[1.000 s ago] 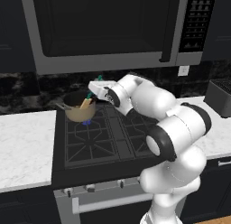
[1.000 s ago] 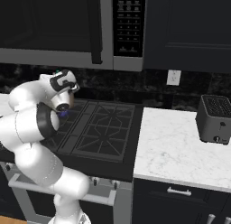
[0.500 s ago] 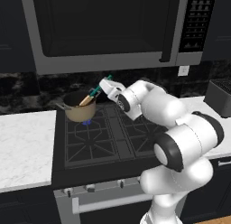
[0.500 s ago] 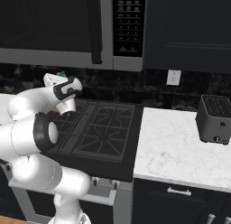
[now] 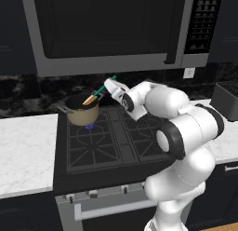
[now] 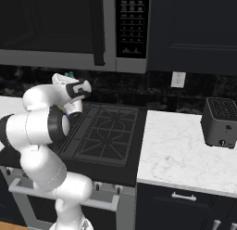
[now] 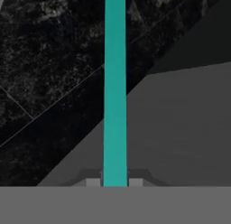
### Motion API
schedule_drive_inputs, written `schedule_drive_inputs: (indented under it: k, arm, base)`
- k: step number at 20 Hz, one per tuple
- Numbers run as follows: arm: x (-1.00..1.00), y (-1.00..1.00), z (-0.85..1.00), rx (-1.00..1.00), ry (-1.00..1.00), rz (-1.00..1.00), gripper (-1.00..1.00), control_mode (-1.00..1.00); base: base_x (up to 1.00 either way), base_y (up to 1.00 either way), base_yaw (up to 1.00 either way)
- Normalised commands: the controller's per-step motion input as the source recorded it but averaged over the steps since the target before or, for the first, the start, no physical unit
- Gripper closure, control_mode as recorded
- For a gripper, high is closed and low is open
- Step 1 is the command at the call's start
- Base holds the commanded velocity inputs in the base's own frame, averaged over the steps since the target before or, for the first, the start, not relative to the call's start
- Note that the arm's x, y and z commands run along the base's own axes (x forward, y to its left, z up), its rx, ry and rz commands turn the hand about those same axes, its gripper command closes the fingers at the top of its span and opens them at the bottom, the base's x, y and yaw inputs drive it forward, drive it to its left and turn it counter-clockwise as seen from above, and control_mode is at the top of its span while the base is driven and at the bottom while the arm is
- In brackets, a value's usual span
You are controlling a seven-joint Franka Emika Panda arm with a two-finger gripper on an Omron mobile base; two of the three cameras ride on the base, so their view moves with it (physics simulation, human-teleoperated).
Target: Put the squash and lemon wedge in the pot. Retrieve the spatula and lightly stir the vegetables in the pot.
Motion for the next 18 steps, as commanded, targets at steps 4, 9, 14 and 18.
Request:
schedule_drive_inputs:
  k: [4, 9, 14, 18]
  arm:
    - [0.54, 0.62, -0.41, 0.0, 0.0, -0.16, 1.0, -1.0]
    - [0.36, 0.86, -0.36, -0.03, 0.0, -0.19, 1.0, -1.0]
    - [0.35, 0.82, -0.41, -0.06, 0.0, -0.19, 1.0, -1.0]
    - [0.15, 0.78, -0.44, -0.02, 0.0, -0.17, 1.0, -1.0]
  base:
    - [0.0, 0.0, 0.0]
    - [0.0, 0.0, 0.0]
    - [0.0, 0.0, 0.0]
    - [0.0, 0.0, 0.0]
